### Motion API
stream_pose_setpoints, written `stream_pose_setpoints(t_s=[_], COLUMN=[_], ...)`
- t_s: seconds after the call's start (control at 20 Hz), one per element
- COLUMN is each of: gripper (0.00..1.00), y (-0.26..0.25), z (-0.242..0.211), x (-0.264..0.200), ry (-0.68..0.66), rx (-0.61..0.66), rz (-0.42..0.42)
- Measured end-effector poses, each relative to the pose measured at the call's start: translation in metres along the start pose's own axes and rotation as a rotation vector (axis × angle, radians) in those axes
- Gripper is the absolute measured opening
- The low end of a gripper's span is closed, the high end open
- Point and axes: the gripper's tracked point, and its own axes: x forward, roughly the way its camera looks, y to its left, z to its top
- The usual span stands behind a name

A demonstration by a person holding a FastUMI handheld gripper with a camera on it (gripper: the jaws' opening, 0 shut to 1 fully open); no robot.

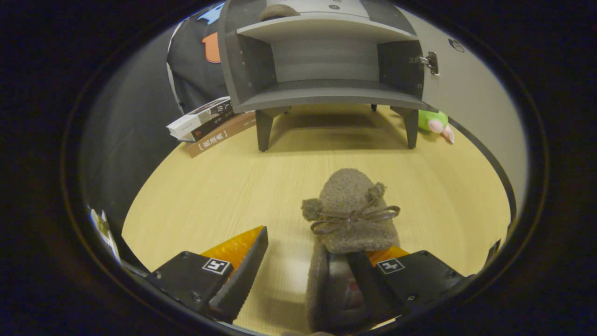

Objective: Open the shoe cabinet door, grab the shoes and put them into the shoe cabinet, then close the shoe cabinet door.

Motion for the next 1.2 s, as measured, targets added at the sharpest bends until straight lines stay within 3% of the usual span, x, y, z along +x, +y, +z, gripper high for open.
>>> stream_pose_setpoints(t_s=[0.2, 0.3, 0.35, 0.45, 0.65, 0.9, 1.2], gripper=[0.93, 0.85, 0.66, 0.28, 0.1, 0.08, 0.08], y=[-0.007, -0.018, -0.027, -0.027, -0.015, -0.018, -0.007], z=[-0.003, -0.004, -0.003, -0.002, 0.005, 0.03, 0.089], x=[0.004, 0.006, 0.006, 0.004, -0.008, -0.061, -0.156], ry=[0.01, 0.013, 0.013, 0.019, 0.016, -0.064, -0.25], rx=[-0.046, -0.079, -0.083, -0.09, -0.056, -0.048, -0.073], rz=[-0.052, -0.107, -0.145, -0.139, -0.052, -0.053, -0.017])
